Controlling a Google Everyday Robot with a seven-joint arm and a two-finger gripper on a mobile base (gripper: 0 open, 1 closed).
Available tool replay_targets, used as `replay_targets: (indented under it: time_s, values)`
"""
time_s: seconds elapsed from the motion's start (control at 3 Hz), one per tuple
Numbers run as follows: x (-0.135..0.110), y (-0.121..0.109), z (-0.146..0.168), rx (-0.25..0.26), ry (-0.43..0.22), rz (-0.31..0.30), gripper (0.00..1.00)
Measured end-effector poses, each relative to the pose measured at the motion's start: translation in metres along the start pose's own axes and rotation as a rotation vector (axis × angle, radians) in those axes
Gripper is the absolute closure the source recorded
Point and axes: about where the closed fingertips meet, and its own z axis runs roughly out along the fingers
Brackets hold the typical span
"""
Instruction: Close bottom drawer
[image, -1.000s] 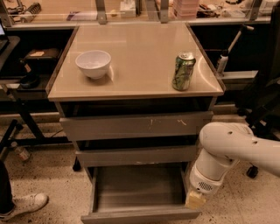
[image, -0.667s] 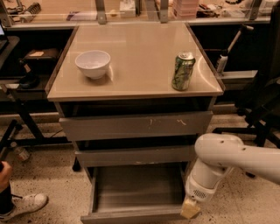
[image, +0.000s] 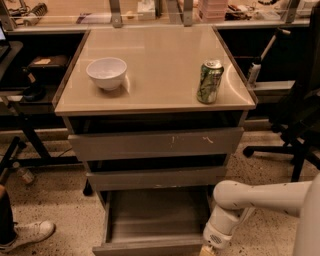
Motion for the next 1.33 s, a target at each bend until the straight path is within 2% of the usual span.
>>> replay_targets:
  time_s: [0.33,0.67,1.0,1.33]
  values:
    - [0.009,0.005,0.033,-0.072,0.017,0.016,1.0]
    - [0.009,0.005,0.033,-0.072,0.017,0.016,1.0]
    - [0.007,-0.015,0.059,-0.106,0.008,0.036,1.0]
    - [-0.004,-0.051,0.094,-0.144,-0.039,0.071,1.0]
